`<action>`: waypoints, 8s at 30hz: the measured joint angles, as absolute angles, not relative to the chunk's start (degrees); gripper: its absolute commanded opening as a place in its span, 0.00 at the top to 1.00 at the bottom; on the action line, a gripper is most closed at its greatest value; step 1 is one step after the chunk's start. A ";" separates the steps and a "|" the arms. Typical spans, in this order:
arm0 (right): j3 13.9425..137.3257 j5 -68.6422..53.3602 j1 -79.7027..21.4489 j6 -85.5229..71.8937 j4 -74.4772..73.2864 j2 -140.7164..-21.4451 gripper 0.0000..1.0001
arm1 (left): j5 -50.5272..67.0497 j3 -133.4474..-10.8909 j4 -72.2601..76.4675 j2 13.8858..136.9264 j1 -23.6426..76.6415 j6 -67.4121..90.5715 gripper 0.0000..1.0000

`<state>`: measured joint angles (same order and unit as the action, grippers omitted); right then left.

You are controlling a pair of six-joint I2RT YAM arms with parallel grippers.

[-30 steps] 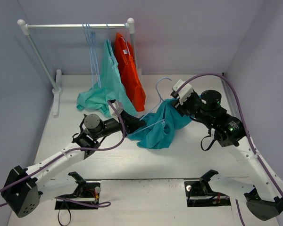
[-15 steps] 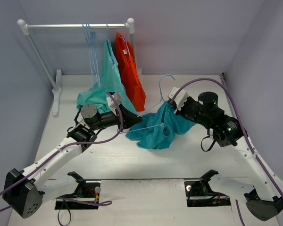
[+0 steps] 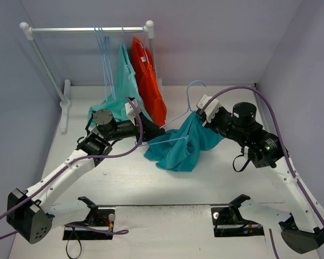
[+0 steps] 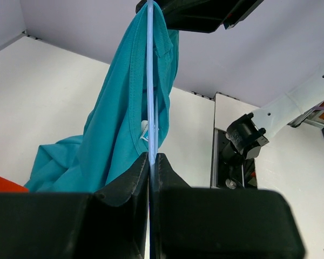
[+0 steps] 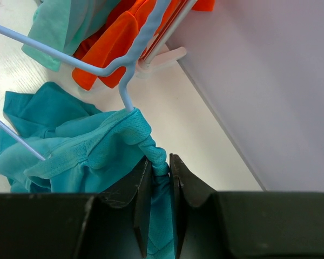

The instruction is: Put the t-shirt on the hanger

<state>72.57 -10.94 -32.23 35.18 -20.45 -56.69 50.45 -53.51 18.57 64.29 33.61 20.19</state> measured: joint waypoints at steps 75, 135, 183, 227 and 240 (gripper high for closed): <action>77.68 -2.13 -33.80 31.30 -15.28 -63.90 1.00 | -36.06 -69.32 -9.32 84.42 67.17 53.26 0.41; 75.07 -2.27 -33.80 29.78 -13.91 -61.91 1.00 | -37.13 -69.44 -6.35 88.29 68.38 46.87 0.41; 66.12 -2.82 -33.82 26.88 -13.85 -52.75 1.00 | -31.80 -60.29 -16.31 66.41 53.33 43.54 0.82; 72.34 -0.24 -42.44 29.60 -10.10 -62.60 1.00 | -9.91 -91.85 -40.54 73.99 41.56 39.23 1.00; 75.77 -2.98 -45.65 32.49 -0.89 -63.35 1.00 | -12.34 -109.95 -42.02 78.30 41.56 35.23 1.00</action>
